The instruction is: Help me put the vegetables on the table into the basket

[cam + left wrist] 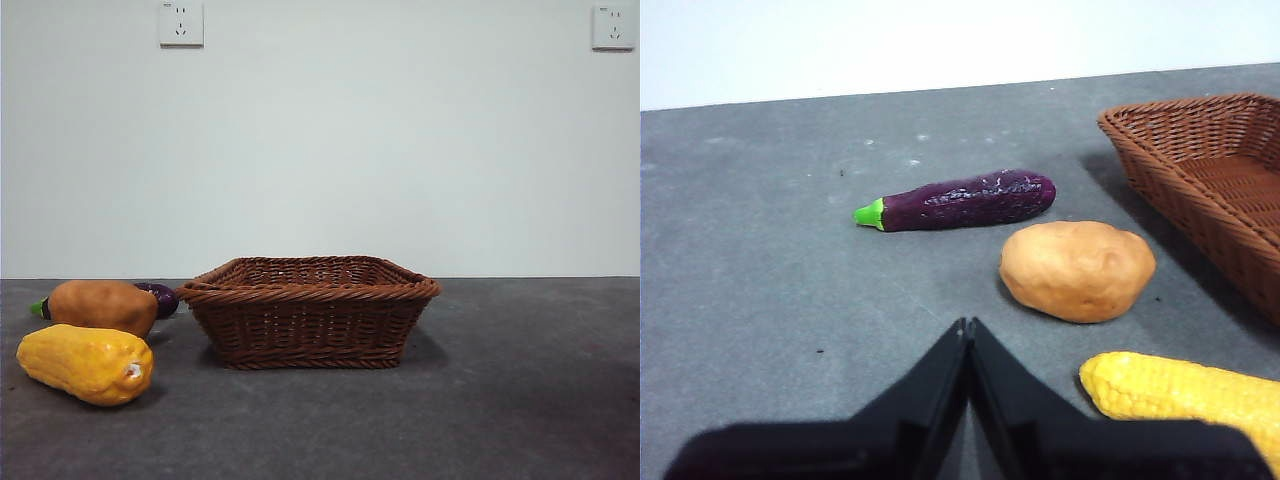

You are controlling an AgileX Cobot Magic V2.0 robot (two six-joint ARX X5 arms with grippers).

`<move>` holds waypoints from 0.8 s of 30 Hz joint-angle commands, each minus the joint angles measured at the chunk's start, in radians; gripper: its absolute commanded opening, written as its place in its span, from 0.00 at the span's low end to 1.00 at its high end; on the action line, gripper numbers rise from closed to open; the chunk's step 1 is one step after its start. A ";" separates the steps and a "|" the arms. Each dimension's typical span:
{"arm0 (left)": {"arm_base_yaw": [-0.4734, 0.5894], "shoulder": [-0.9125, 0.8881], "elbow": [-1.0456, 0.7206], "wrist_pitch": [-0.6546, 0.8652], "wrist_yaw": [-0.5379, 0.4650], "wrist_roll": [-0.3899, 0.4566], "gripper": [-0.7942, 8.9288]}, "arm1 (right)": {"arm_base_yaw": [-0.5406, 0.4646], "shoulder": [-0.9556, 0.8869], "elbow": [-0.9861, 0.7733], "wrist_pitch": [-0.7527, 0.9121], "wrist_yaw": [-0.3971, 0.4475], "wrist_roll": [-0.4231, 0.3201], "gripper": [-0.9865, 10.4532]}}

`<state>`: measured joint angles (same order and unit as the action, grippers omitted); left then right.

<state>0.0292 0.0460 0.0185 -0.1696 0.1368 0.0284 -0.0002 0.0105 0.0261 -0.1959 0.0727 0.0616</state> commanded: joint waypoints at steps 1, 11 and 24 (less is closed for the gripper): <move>-0.002 0.000 -0.009 0.008 0.003 -0.059 0.08 | -0.001 0.000 -0.004 0.002 -0.014 0.051 0.09; -0.003 0.022 0.146 -0.083 0.029 -0.207 0.08 | -0.001 0.010 0.104 -0.003 -0.174 0.182 0.08; -0.003 0.292 0.543 -0.273 0.217 -0.232 0.08 | 0.000 0.282 0.587 -0.391 -0.289 0.128 0.08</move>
<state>0.0292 0.3233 0.5385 -0.4351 0.3328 -0.2176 -0.0002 0.2771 0.5838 -0.5697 -0.2073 0.2249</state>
